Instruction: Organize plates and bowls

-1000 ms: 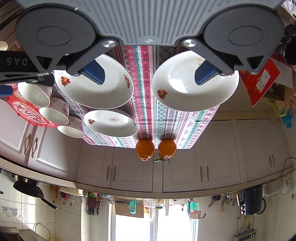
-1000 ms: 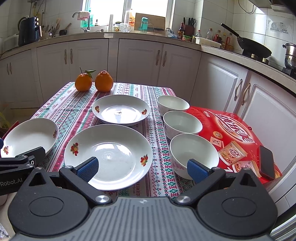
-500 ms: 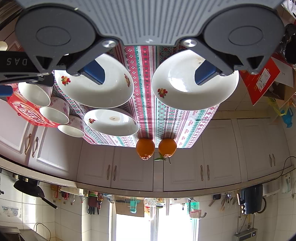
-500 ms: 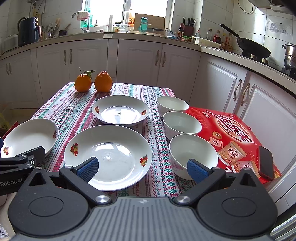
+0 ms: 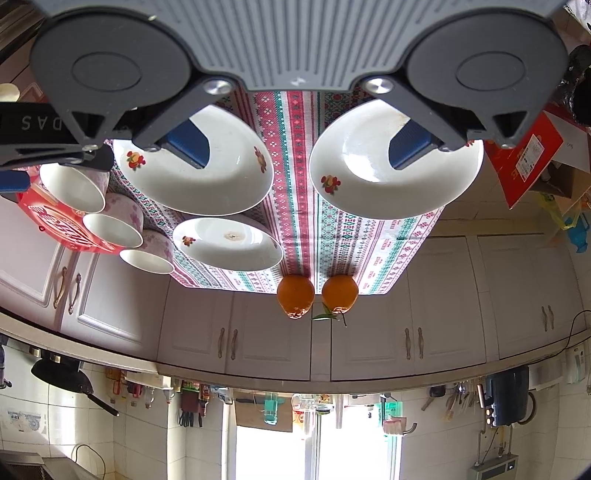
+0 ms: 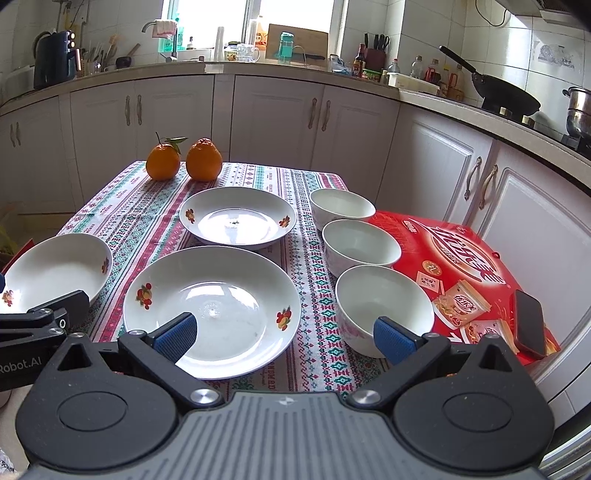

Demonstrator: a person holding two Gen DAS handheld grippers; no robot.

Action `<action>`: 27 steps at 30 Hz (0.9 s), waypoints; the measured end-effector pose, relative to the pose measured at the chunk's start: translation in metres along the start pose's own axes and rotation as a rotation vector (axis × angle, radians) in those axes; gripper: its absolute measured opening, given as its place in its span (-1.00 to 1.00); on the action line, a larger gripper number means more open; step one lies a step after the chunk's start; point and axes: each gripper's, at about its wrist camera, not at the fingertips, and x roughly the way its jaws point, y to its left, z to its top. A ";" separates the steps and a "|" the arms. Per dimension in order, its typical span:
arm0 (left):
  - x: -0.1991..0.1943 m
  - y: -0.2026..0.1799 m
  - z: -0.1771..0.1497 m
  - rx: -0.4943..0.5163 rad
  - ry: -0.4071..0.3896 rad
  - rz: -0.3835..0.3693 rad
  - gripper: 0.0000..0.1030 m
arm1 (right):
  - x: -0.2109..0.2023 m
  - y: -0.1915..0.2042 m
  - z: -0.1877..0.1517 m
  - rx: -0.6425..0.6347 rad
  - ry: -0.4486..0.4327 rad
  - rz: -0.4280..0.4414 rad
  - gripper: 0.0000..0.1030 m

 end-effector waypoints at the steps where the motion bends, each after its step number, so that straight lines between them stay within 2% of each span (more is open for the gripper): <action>1: 0.000 -0.001 0.000 0.003 0.000 -0.001 0.99 | 0.000 0.000 0.000 0.002 0.000 0.001 1.00; 27: 0.009 0.006 0.002 -0.006 0.014 -0.001 0.99 | 0.008 0.008 0.008 -0.036 -0.002 0.010 1.00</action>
